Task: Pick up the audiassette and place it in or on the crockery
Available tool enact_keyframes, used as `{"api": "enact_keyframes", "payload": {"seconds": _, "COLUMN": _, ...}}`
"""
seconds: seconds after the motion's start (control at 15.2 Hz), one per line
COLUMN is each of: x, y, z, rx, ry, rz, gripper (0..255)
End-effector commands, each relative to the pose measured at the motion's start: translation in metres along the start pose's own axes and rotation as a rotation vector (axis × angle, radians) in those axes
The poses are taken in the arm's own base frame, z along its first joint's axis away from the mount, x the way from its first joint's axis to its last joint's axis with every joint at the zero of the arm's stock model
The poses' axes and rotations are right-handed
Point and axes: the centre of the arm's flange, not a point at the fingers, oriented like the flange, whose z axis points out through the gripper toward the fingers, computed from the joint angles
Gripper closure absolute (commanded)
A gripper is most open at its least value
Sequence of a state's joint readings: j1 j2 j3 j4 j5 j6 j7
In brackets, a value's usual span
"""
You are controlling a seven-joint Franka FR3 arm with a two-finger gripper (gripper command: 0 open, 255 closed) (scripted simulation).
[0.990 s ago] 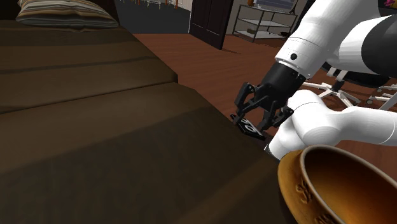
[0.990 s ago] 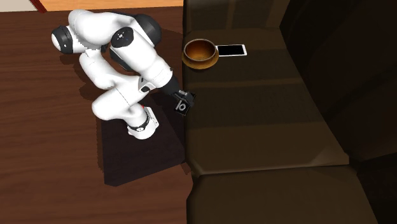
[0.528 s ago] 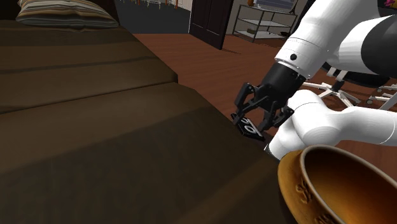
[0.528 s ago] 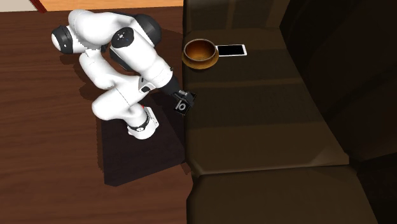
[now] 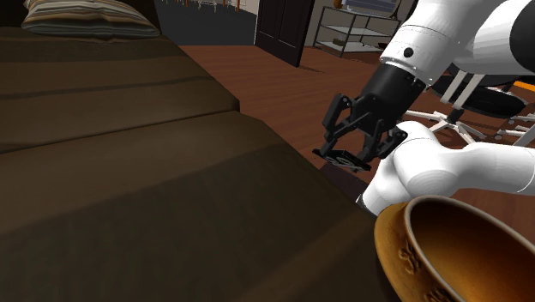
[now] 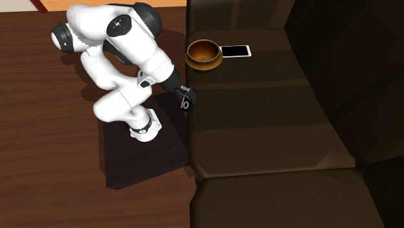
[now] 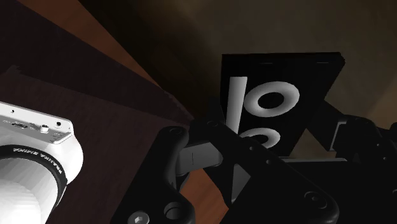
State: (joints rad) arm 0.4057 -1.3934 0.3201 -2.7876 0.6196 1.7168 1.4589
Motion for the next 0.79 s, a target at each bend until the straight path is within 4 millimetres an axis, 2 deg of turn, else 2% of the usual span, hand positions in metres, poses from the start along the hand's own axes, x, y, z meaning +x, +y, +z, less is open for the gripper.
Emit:
{"api": "enact_keyframes", "payload": {"seconds": 0.0, "x": -0.003, "y": -0.004, "z": -0.010, "rx": 0.000, "ry": 0.000, "rz": 0.000, "gripper": 255}}
{"api": "enact_keyframes", "payload": {"seconds": 0.73, "x": -0.018, "y": -0.023, "z": -0.063, "rx": 0.000, "ry": 0.000, "rz": 0.000, "gripper": 255}}
